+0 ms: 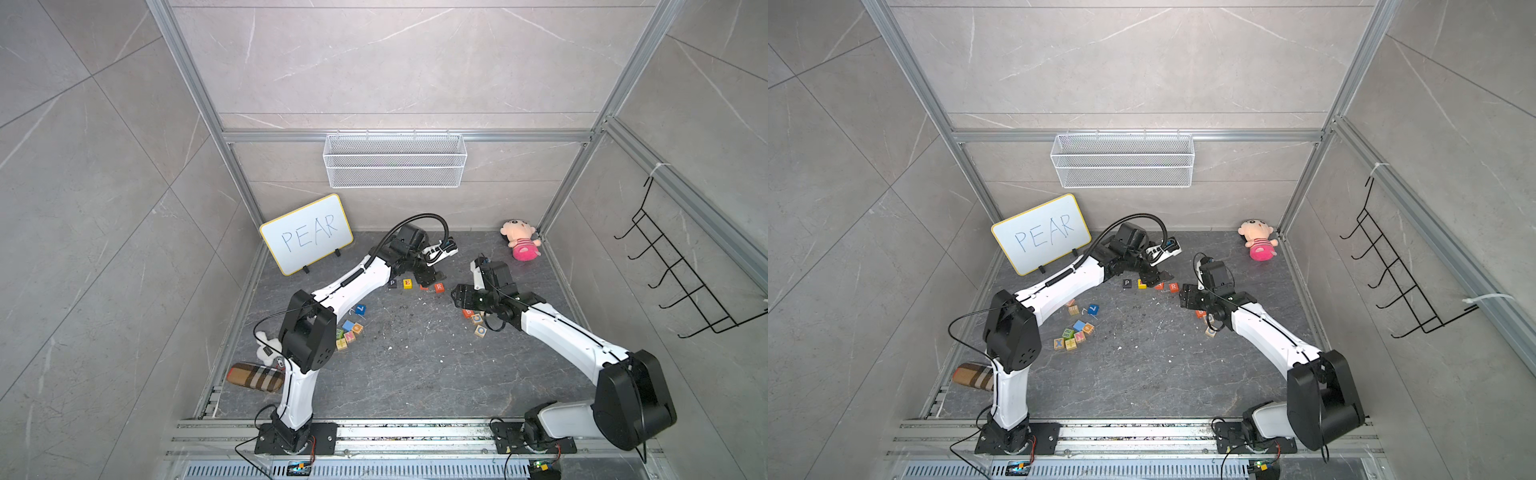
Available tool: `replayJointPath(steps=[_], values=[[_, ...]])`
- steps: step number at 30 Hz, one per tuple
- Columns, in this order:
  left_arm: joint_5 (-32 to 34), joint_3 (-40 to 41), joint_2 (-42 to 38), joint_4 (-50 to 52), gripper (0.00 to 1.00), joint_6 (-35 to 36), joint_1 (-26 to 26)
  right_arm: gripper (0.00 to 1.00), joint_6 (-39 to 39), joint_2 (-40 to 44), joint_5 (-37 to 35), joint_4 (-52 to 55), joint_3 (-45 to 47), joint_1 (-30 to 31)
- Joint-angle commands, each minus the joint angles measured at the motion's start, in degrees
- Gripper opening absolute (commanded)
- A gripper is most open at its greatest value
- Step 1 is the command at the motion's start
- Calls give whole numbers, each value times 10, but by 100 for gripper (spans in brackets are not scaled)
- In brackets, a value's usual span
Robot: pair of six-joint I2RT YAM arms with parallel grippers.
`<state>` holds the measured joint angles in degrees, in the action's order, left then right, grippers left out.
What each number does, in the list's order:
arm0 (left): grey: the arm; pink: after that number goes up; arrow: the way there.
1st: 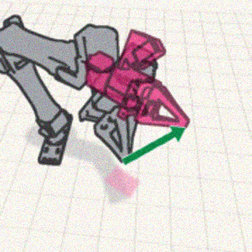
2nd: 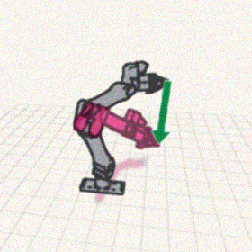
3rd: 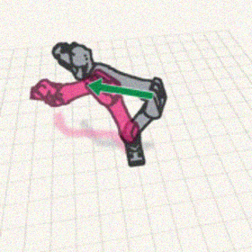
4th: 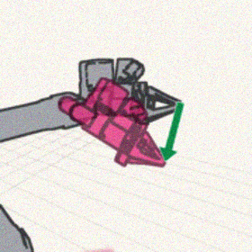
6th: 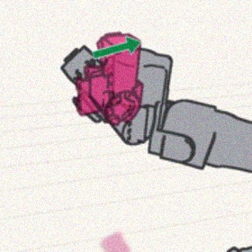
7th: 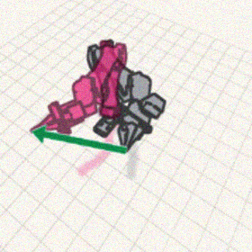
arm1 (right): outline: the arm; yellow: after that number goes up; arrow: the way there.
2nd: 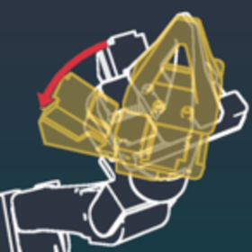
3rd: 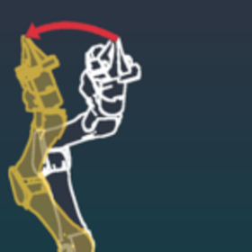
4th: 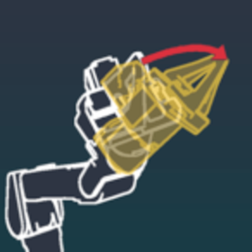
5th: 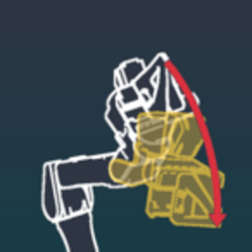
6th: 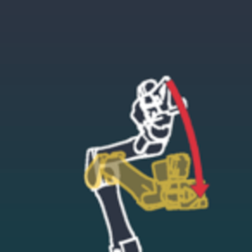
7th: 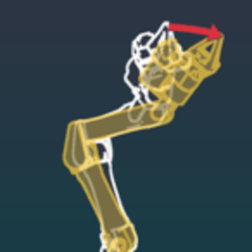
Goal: Spell the uppercase word “pear” with letter blocks
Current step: Place the letter block at the center of the board, then adjust the letter block at the center of the board.
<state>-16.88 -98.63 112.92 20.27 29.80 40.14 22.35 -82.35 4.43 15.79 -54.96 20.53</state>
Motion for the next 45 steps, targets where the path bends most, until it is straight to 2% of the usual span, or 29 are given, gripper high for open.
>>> replayJointPath(steps=[1,4,10,12,15,18,25,45], values=[[34,69,-64,-87,78,-61,-1,69,-17,-52,14,25,-48,-3],[45,147,-115,-130,78,-108,-1,69,-23,-93,9,34,-76,-2],[65,324,-270,-235,79,-179,-1,65,-42,-179,-17,92,-164,9],[65,357,-306,-234,79,-189,-4,66,-42,-202,-30,103,-186,13],[58,389,-336,-220,91,-203,-7,66,-44,-245,-34,124,-230,15],[52,415,-348,-215,93,-208,-11,66,-40,-278,-42,132,-264,17],[25,447,-334,-198,96,-224,-23,67,-47,-356,-61,182,-347,18],[11,424,-315,-186,96,-228,-29,63,-65,-456,-51,233,-445,23]])
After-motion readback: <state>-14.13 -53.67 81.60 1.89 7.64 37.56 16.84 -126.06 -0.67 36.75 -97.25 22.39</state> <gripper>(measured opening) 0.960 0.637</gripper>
